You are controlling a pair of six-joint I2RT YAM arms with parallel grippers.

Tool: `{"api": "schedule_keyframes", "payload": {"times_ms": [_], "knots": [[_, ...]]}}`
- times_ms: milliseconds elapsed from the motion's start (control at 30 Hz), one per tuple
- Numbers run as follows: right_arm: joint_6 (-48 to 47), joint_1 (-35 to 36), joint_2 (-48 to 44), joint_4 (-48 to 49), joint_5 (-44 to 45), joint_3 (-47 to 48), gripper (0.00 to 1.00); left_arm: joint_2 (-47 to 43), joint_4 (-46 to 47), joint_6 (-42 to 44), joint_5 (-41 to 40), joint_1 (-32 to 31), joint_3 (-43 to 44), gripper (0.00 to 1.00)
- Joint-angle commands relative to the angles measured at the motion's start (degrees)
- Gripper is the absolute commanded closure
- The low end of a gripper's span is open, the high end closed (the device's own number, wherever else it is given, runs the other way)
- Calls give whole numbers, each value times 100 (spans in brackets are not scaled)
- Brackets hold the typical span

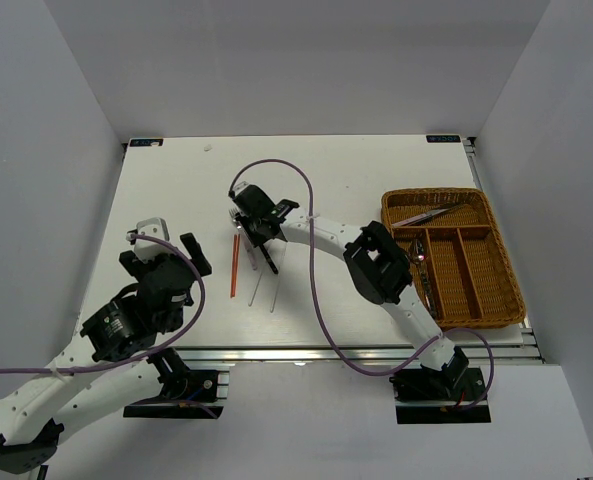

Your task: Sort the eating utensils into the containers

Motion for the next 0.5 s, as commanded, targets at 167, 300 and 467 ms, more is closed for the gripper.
{"api": "schedule_keyframes", "payload": {"times_ms": [167,300,467], "knots": [[54,-43,-58,161,161,-210,75,50,59,58,48,35,-50,2],[124,-43,-67,144,170,-281,74,50,67,59,57,26,-59,2],[229,-43,-84,187,117,-325,93,41,67,67,66,44,-68,2]]}}
